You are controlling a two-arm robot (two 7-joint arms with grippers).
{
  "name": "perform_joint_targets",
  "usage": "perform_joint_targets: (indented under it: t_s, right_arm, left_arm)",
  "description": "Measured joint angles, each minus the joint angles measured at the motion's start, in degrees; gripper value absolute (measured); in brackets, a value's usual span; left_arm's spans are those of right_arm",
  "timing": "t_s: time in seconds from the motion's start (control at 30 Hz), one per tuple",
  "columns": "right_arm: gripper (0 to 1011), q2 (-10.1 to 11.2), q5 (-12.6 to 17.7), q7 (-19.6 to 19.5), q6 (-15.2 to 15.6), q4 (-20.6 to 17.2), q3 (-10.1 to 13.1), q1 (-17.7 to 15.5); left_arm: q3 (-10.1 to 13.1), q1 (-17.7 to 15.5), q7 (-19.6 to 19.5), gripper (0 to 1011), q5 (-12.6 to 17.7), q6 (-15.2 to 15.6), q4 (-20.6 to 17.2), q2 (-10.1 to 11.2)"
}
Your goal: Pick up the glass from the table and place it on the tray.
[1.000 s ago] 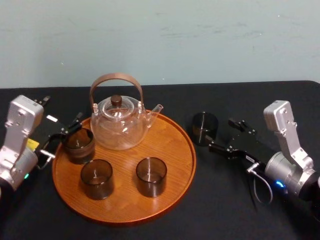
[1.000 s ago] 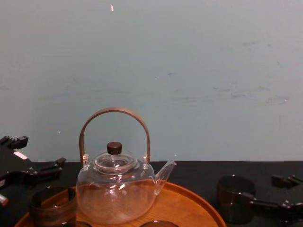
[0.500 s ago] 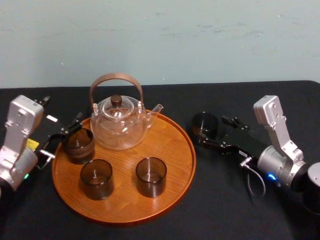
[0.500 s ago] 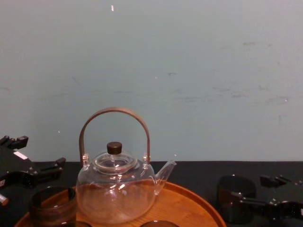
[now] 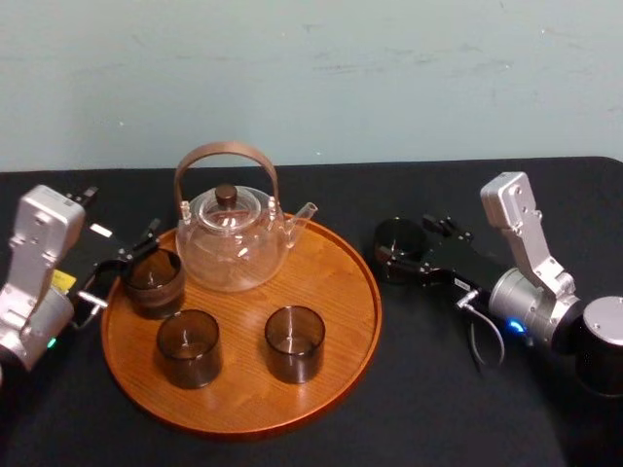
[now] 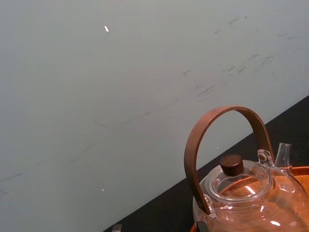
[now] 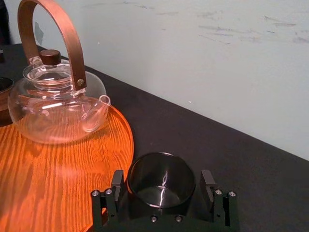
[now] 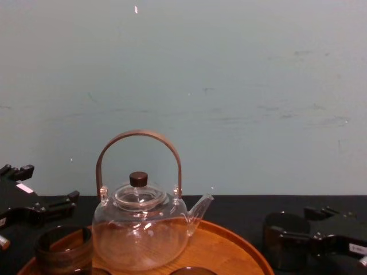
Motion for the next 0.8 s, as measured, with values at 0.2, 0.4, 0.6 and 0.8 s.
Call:
perform_joint_targets:
  t_s: [0.2,0.4,0.6,0.8]
  right_arm:
    - [1002,-1.02,-0.21,0.63,-0.73,3.06,-0.72,2.03]
    - [1002,-2.28,-0.54,1.21,-1.21,6.56,-1.45,4.16]
    - [1002,-2.81,-0.55,1.59,-1.21,8.06,-1.7,4.91]
    - [1002,-2.86,-0.62,1.48,-1.09,8.32,-1.75,4.97]
  left_arm:
    - [0.0,0.0,0.0,1001,0.0,0.0,0.0,0.0]
    - [0.0,0.0,0.0,1001,0.0,0.0,0.0,0.0]
    - [0.0,0.0,0.0,1001,0.0,0.0,0.0,0.0]
    - [0.0,0.0,0.0,1002,0.0,0.0,0.0,0.0]
